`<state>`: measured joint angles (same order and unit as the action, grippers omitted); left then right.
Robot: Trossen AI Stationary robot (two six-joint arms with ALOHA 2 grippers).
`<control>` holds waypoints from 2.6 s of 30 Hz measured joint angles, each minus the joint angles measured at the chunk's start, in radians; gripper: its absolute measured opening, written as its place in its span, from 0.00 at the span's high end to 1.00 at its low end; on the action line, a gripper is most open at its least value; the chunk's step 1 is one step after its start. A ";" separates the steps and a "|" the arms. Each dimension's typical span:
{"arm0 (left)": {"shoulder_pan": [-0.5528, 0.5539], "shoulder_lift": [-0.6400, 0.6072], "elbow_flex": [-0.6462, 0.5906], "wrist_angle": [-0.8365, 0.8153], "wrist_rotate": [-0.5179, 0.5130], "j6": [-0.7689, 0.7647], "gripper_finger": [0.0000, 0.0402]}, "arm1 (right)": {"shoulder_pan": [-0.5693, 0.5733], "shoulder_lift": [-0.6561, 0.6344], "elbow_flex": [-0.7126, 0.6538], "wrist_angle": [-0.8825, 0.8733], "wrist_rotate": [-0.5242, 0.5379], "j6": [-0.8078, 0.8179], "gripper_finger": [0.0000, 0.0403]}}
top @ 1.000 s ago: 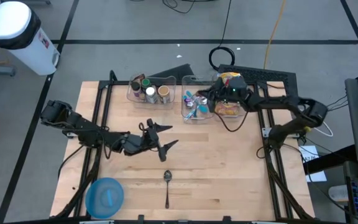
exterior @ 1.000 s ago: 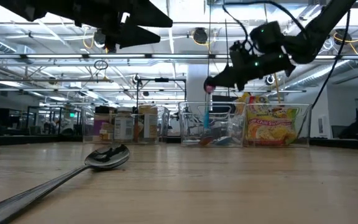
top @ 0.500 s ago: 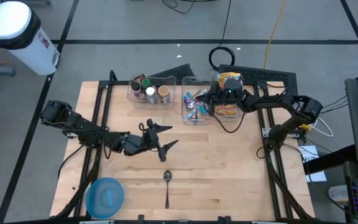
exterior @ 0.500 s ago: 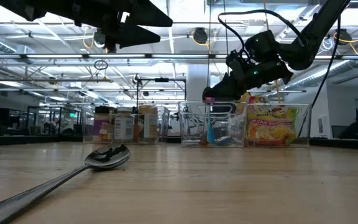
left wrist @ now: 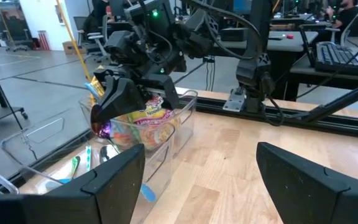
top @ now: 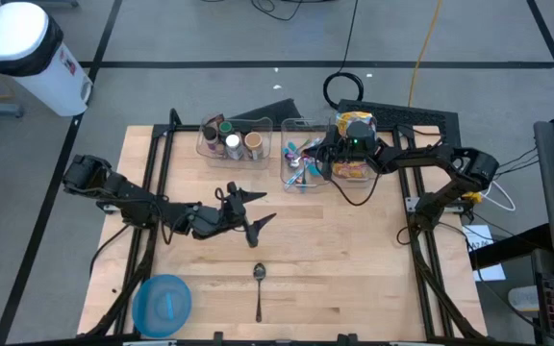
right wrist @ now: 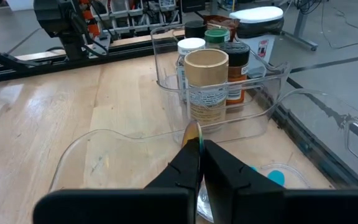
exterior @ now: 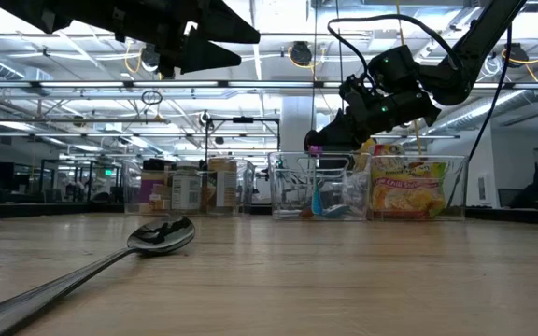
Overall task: Pick & Place Food Item
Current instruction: Put the purple spoon into the middle transparent bin, then put the black spoon into the middle transparent bin
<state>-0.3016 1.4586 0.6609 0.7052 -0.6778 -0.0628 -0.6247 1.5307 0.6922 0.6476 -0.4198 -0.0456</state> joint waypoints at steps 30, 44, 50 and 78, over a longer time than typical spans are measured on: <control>0.000 0.000 0.000 -0.006 -0.001 0.005 0.22 | 0.001 -0.012 0.000 0.035 0.108 0.034 0.48; 0.000 0.000 0.000 -0.033 0.139 -0.060 0.22 | 0.287 -0.396 0.000 -0.164 0.103 -0.010 0.31; -0.012 0.002 0.000 -0.175 0.392 -0.235 0.22 | 0.563 -0.506 0.000 -0.304 0.114 -0.079 0.34; -0.163 0.350 0.002 -0.310 0.473 -0.754 0.23 | 0.928 -0.515 -0.063 -0.293 0.498 -0.217 0.41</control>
<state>-0.4646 1.8083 0.6632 0.3955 -0.2052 -0.8167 0.3035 1.0153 0.6289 0.3546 0.0784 -0.2622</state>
